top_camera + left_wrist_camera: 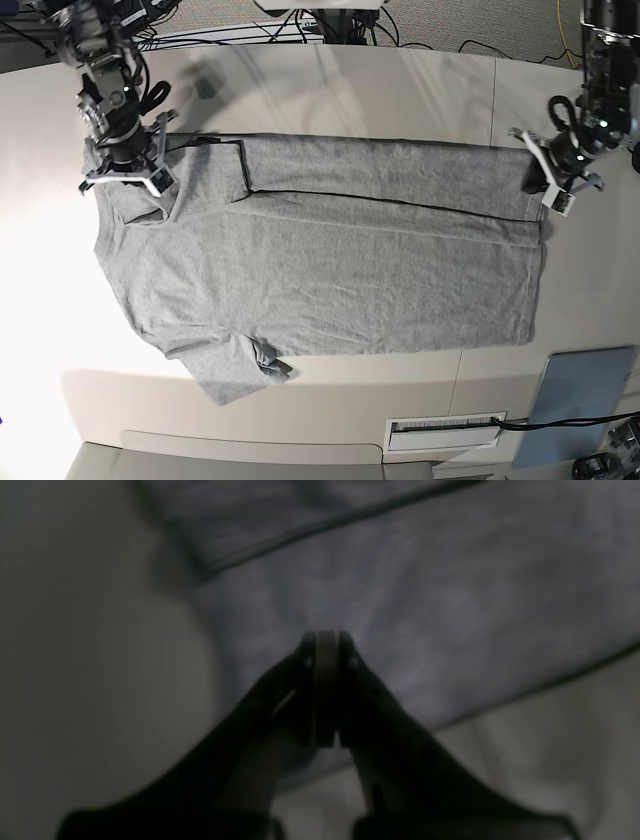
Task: Fold the T-shirt properly
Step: 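Lower the held shoulder edge onto the shirt body, folding it over, then release and regrasp the folded edge, dragging the shirt toward the robot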
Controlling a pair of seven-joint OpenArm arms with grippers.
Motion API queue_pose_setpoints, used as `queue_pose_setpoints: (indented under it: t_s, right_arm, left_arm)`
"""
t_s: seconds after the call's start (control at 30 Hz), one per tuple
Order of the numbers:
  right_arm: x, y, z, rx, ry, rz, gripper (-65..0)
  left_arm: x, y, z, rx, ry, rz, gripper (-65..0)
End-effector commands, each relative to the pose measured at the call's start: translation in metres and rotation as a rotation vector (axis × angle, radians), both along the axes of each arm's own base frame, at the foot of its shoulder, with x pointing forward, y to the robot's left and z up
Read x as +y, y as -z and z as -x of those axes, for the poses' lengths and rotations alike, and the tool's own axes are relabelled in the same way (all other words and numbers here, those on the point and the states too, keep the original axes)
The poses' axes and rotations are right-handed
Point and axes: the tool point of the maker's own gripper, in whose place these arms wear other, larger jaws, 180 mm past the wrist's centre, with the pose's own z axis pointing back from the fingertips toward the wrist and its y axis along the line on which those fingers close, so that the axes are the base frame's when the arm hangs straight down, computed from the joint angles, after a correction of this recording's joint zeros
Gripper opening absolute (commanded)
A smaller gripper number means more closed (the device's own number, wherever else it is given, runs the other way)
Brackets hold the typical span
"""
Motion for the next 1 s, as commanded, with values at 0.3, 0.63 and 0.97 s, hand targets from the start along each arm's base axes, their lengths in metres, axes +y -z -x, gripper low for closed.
queue_pose_setpoints:
  t_s: [0.3, 0.63, 0.97]
  right_arm:
    - [-0.027, 0.022, 0.004, 0.048, 0.087, -0.02, -65.0]
    - [-0.026, 0.045, 0.053, 0.166, 0.076, 0.0, -65.0]
    - [-0.019, 0.038, 0.108, 0.195, 0.03, 0.09, -65.0]
  left_arm:
    - [-0.016, 0.02, 0.002, 0.015, -0.102, 0.094, -65.0]
    - [-0.003, 0.06, 0.08, 0.199, -0.096, 0.056, -65.0]
    - [-0.014, 0.076, 0.155, 0.344, -0.043, 0.074, -65.0]
